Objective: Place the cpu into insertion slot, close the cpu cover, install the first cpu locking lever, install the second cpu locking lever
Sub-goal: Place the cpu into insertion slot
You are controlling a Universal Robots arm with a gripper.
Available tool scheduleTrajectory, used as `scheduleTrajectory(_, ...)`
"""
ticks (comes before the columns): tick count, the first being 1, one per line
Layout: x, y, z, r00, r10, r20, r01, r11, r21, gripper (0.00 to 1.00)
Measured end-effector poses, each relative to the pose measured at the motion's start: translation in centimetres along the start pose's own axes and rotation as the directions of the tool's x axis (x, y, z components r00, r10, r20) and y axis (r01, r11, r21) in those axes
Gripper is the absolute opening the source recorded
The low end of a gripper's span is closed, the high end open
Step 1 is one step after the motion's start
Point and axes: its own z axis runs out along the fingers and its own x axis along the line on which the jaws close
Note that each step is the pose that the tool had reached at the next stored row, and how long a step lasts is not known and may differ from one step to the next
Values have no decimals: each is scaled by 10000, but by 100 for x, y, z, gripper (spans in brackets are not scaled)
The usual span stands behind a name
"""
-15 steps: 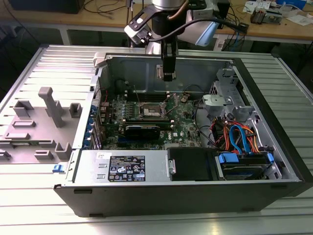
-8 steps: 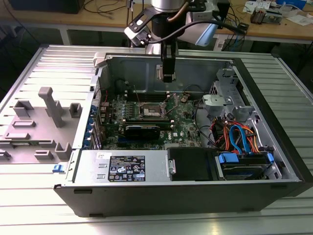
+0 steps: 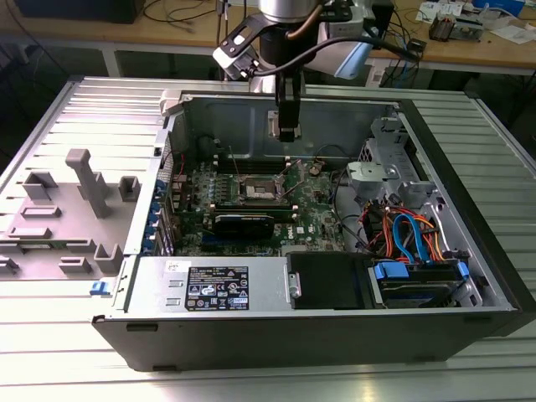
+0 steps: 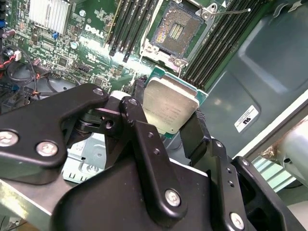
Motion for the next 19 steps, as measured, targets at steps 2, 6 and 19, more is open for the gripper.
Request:
scheduleTrajectory(2, 0, -1, 6, 10000, 0, 1, 0, 10000, 1, 55)
scheduleTrajectory(6, -1, -2, 27, 10000, 12, 3, -12, 10000, 0, 55)
scheduleTrajectory(19, -3, -26, 114, 9999, 172, 17, -172, 9999, -3, 55)
